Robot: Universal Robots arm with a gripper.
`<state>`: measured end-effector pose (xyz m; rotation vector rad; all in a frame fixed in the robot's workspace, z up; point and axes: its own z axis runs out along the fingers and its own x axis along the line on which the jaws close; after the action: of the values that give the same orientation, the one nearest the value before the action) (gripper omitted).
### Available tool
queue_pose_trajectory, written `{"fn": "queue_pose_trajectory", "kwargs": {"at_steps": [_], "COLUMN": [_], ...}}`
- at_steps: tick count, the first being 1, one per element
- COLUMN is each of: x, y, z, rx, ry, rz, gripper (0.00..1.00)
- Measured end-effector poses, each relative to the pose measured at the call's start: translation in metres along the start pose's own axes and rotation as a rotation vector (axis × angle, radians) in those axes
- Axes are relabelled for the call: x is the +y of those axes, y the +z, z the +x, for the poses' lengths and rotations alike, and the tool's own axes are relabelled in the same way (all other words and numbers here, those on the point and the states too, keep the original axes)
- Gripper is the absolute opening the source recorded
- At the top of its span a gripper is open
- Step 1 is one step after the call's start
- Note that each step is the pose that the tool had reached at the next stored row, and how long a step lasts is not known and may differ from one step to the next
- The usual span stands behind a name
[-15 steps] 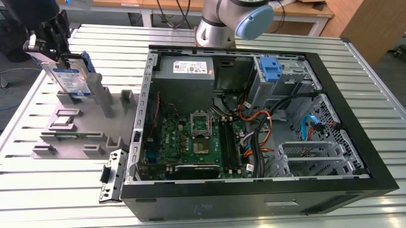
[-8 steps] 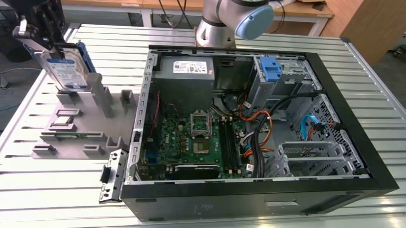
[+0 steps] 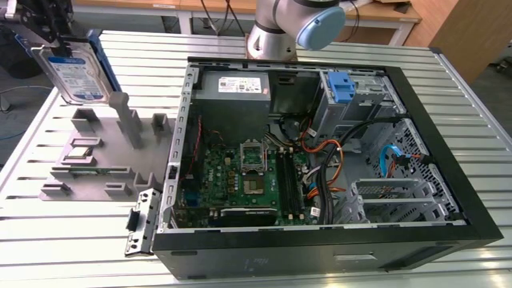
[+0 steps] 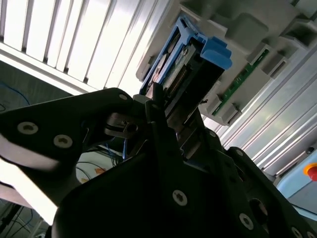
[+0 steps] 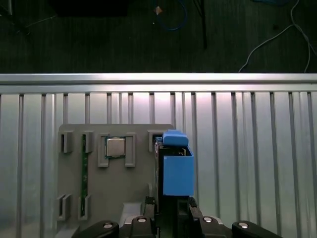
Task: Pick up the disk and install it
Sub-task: 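Pick up the disk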
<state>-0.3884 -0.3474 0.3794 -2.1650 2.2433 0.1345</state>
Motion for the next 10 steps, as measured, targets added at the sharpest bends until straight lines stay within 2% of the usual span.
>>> {"fn": "queue_pose_trajectory", "kwargs": {"at_steps": [10], "x": [0.0016], "y": [-0.0344], "z": [-0.0026], "rx": [0.0000], "ry": [0.000], "rz": [0.0000], "gripper": [0.35]}}
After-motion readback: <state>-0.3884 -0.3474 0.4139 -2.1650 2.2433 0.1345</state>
